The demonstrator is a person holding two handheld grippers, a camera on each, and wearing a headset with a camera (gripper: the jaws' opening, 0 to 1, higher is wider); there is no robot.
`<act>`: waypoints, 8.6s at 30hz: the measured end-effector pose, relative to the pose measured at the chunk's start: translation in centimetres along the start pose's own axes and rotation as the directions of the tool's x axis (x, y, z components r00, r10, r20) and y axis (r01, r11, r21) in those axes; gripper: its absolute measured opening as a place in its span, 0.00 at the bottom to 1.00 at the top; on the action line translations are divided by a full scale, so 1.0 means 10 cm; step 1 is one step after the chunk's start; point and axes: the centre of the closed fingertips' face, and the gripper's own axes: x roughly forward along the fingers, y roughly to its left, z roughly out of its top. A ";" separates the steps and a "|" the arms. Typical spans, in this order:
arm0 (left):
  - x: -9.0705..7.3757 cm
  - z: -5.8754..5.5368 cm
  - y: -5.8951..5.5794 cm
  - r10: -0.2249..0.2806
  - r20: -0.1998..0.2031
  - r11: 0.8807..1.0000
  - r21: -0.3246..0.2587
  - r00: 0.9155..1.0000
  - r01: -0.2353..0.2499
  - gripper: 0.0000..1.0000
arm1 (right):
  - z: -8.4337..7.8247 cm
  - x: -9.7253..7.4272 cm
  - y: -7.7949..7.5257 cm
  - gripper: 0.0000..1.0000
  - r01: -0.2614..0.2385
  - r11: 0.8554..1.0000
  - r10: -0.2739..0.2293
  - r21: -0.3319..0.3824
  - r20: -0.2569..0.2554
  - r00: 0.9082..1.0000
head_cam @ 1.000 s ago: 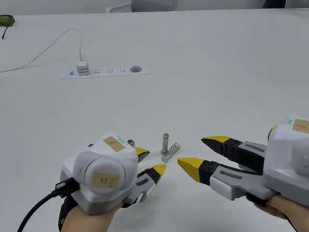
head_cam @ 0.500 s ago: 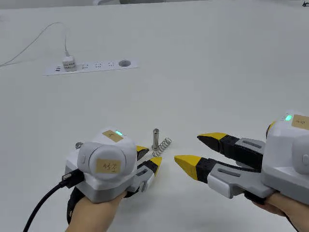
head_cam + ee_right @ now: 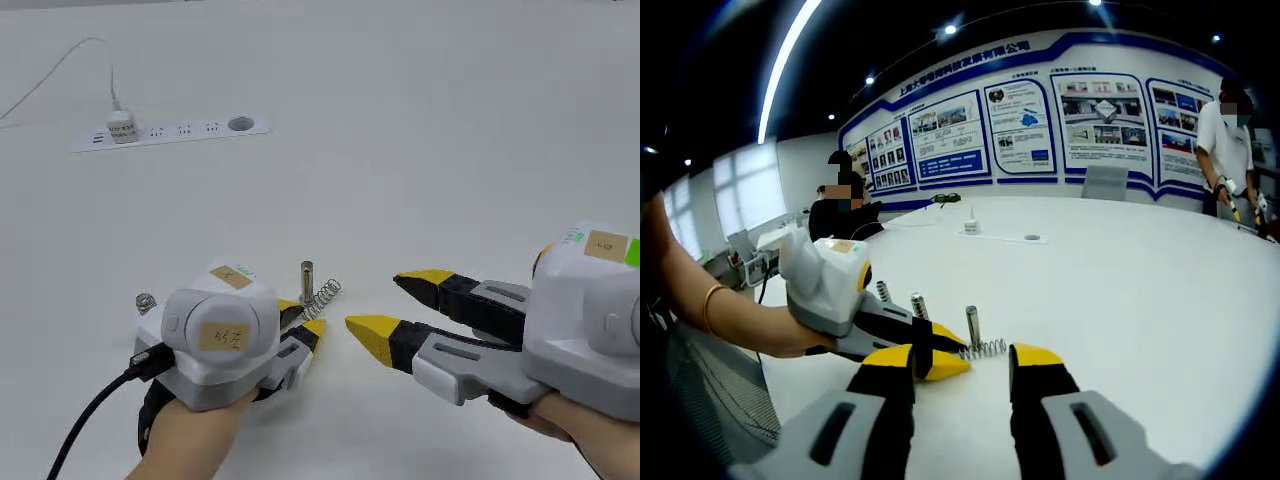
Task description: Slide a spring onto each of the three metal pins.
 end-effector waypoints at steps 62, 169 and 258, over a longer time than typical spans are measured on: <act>-0.96 0.56 -0.39 -0.200 0.305 0.976 -0.021 0.931 0.217 0.09 | 0.24 0.05 0.17 0.27 -0.189 0.866 0.145 0.462 0.129 0.981; -1.49 -0.16 0.45 0.212 0.077 0.963 -0.186 0.974 -0.194 0.93 | 0.44 0.79 -0.14 0.12 -0.044 0.997 0.041 0.062 0.053 0.998; -1.56 -0.17 0.57 0.240 0.065 0.954 -0.199 0.969 -0.223 0.87 | -0.09 0.88 -0.04 0.26 -0.018 0.991 -0.002 -0.132 -0.148 0.989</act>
